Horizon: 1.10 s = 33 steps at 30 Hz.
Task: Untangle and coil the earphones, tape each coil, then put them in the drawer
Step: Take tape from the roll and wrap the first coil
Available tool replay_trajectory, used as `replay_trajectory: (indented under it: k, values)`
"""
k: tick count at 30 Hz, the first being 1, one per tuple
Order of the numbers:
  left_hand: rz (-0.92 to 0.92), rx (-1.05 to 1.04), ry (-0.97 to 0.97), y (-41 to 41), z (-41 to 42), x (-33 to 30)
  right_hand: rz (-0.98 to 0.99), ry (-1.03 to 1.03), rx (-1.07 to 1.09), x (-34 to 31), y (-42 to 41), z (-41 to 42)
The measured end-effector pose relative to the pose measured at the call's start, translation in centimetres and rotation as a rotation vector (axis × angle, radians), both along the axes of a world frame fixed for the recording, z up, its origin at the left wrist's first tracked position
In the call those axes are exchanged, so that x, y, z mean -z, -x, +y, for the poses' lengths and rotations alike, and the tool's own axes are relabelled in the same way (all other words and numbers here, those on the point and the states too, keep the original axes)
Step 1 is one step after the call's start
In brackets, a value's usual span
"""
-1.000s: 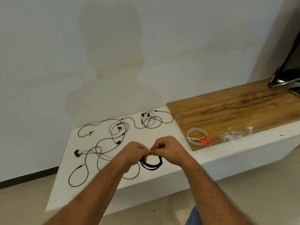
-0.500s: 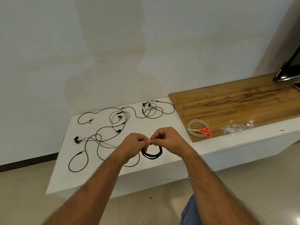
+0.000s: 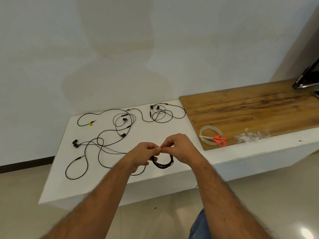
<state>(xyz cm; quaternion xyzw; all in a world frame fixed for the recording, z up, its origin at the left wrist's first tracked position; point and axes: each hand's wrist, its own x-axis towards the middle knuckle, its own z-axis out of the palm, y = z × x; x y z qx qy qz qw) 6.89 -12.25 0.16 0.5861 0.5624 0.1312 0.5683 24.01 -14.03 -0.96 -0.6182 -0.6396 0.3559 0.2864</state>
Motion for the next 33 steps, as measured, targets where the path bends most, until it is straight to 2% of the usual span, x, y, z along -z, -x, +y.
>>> replay_trajectory:
  k: [7, 12, 15, 18, 23, 27, 33]
  values:
    - [-0.042, -0.025, -0.004, -1.8, 1.2, 1.0, -0.106, -0.050, 0.063, 0.6, -0.7, 0.7]
    - [-0.019, 0.032, -0.021, -3.0, 2.5, 2.2, -0.187, -0.019, 0.116, 1.5, -2.1, 1.2]
    - [0.057, 0.087, -0.151, -3.9, 3.1, 3.6, -0.238, 0.019, 0.149, 2.3, -2.7, 1.4]
    - [0.236, 0.211, -0.338, -4.7, 3.5, 5.3, -0.283, 0.044, 0.162, 3.2, -2.8, 1.7]
    - [0.468, 0.292, -0.615, -6.2, 3.7, 6.9, -0.316, 0.076, 0.217, 4.6, -3.1, 2.3]
    - [0.557, 0.316, -0.706, -6.5, 4.4, 7.5, -0.329, 0.075, 0.245, 5.4, -3.1, 2.5]
    - [0.586, 0.321, -0.760, -7.3, 5.2, 8.1, -0.385, 0.046, 0.283, 6.1, -3.3, 3.1]
